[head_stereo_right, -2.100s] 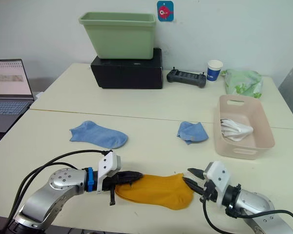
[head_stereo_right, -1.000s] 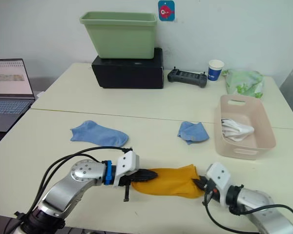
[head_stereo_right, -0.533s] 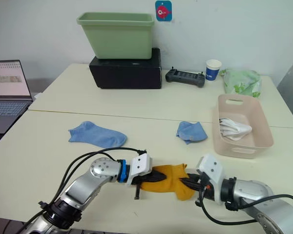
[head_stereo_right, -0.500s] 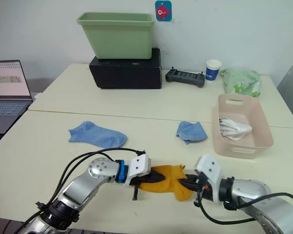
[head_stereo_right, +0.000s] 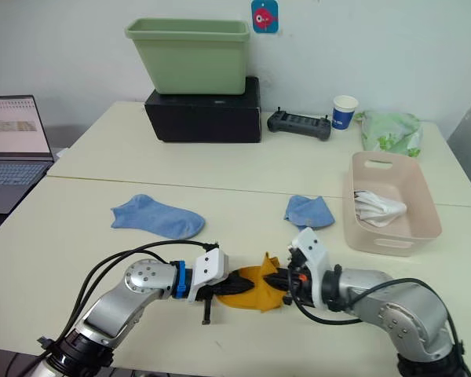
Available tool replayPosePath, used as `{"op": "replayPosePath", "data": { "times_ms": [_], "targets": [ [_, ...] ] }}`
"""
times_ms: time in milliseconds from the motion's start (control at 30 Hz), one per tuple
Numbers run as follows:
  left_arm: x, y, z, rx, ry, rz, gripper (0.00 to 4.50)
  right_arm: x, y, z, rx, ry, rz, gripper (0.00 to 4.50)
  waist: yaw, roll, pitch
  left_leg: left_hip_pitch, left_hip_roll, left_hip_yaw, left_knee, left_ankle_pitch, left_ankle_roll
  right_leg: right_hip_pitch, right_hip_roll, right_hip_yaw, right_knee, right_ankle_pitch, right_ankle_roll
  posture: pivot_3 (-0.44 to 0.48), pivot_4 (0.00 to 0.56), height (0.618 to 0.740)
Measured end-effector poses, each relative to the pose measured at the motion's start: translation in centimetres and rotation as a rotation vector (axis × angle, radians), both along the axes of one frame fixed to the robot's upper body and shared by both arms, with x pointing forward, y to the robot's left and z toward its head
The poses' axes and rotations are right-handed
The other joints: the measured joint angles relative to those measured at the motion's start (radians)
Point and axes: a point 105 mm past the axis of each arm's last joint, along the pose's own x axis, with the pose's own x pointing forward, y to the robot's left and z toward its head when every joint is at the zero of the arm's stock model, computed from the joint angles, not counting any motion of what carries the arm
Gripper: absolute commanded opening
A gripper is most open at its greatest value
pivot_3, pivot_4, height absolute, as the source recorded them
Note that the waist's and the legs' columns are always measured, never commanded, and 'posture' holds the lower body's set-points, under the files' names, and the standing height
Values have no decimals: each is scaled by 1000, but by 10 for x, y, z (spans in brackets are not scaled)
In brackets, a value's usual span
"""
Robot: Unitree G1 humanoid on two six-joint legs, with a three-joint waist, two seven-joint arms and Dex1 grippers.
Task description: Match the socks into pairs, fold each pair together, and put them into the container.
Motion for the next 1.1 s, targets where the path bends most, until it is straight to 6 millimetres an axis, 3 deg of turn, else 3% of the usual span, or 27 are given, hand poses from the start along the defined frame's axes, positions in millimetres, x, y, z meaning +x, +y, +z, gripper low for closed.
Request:
{"op": "replayPosePath", "data": {
  "times_ms": [233, 467, 533, 667, 700, 800, 867, 967, 1100],
  "targets": [
    [0, 0, 0, -5, -13, -5, 0, 6, 19, -14, -3, 72, 4, 23, 0, 0, 0, 0, 0, -1, 0, 0, 0, -1, 0, 0, 0, 0, 0, 0, 150, 720],
    [4, 28, 9, -9, -23, 126, 0, 14, 28, -15, 27, 95, -14, 2196, -6, 0, 0, -1, 1, -3, -3, 0, 0, -4, 0, 1, 2, 0, 0, 0, 150, 720],
    [10, 40, 22, -25, -38, 202, 0, 16, 22, -10, 40, 89, -26, 2877, -3, 0, 0, -5, 1, -3, -3, 0, 0, -8, 0, 0, 2, 0, 0, 0, 150, 720],
    [11, 44, 48, -79, -84, 264, 0, 17, 12, 5, 77, 65, -31, 4343, 0, 0, 0, -10, 0, -4, -2, 1, -1, -11, -1, -1, 1, 0, 0, 0, 150, 720],
    [8, 44, 50, -92, -69, 275, 0, 15, 12, 8, 88, 61, -22, 4467, -1, 0, 0, -10, 0, -3, -2, 1, -1, -11, -1, -1, 0, 0, 0, 0, 150, 720],
    [-4, 55, 49, -133, 11, 351, 0, 9, 0, 22, 83, -28, 8, 4467, -2, 1, 1, -12, 0, -4, -3, 0, -1, -12, -2, -1, 0, 0, 0, 0, 150, 720],
    [-5, 74, 49, -109, 27, 426, 0, 8, -11, 35, 67, -134, -4, 4467, -2, 1, 1, -11, 1, -6, -3, 0, 0, -12, -4, -3, 0, 0, 0, 0, 150, 720],
    [1, 84, 67, -134, -9, 456, 0, 6, -21, 32, -17, -233, -13, 3821, 3, 1, 1, -10, 0, -8, -3, 1, -1, -10, -2, -7, 1, 0, 0, 0, 150, 720],
    [2, 65, 89, -159, -31, 328, 0, 1, -19, 12, -125, -284, 49, 2664, 3, 0, 2, -12, -1, -6, -2, 3, -4, -10, -2, -5, -1, 0, 0, 0, 150, 720]
  ]
}}
